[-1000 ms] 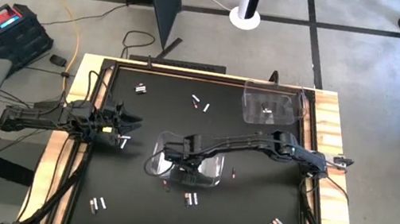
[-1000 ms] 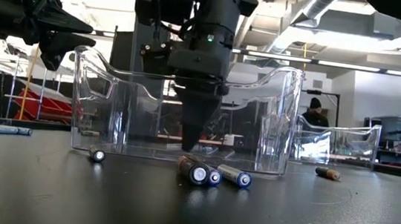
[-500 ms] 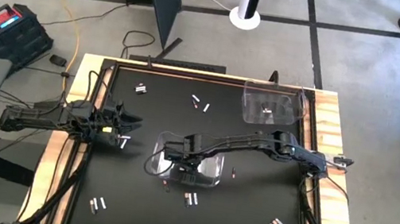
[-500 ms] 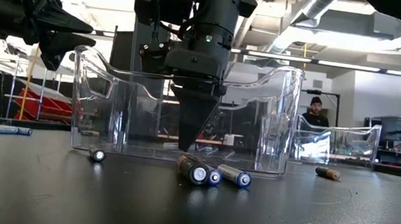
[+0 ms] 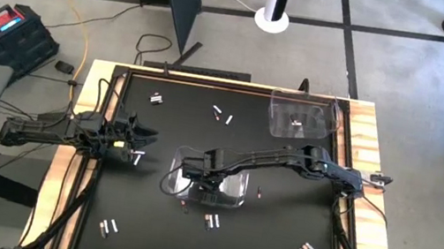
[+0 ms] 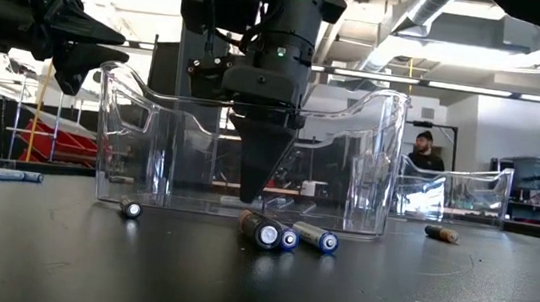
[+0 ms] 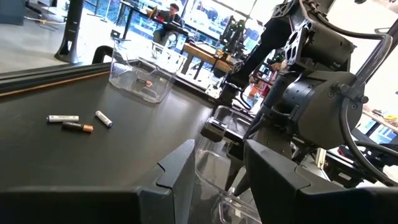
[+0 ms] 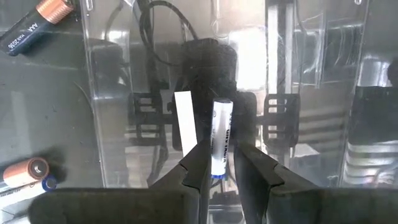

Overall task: Sort batteries
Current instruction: Put the white battery into the bottom transparent bin, then put the black battery into the top transparent bin

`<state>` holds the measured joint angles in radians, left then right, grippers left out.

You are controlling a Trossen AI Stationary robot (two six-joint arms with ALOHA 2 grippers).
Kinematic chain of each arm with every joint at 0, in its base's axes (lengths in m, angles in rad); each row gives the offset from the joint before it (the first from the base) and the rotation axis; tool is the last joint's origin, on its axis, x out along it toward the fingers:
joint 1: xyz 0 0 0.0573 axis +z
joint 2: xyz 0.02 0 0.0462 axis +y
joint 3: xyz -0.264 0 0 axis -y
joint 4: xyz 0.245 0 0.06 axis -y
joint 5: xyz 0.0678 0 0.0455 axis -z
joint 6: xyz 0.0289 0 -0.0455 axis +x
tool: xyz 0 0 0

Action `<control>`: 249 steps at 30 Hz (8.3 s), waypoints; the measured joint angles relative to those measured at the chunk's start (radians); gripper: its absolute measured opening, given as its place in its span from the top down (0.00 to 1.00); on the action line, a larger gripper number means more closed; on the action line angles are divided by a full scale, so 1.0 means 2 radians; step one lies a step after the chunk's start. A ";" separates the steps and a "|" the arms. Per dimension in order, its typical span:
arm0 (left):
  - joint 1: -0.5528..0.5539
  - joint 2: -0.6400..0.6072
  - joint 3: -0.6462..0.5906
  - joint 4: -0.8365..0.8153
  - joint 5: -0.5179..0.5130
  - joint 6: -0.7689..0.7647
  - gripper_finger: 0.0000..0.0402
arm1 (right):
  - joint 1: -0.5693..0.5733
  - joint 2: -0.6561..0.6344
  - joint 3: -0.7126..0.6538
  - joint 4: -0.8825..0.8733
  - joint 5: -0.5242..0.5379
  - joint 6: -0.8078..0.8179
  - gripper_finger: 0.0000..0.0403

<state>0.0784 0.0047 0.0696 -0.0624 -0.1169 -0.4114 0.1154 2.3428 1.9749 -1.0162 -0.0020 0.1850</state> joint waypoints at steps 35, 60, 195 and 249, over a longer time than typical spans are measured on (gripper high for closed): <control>0.000 0.000 0.000 0.000 0.000 -0.007 0.67 | -0.023 -0.235 0.037 -0.142 0.134 0.025 0.78; 0.000 0.000 0.000 0.000 -0.002 -0.008 0.67 | 0.040 -0.544 -0.444 -0.046 0.200 0.391 0.78; 0.000 0.000 0.000 -0.012 -0.012 0.008 0.67 | 0.062 -0.633 -0.579 0.134 0.315 0.401 0.89; 0.000 0.000 0.000 -0.016 -0.028 0.003 0.67 | -0.519 -0.244 -0.355 0.022 -0.012 0.111 0.79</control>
<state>0.0784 0.0046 0.0693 -0.0950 -0.1738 -0.4049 -0.9222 1.8539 1.2652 -0.9724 -0.0250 0.4061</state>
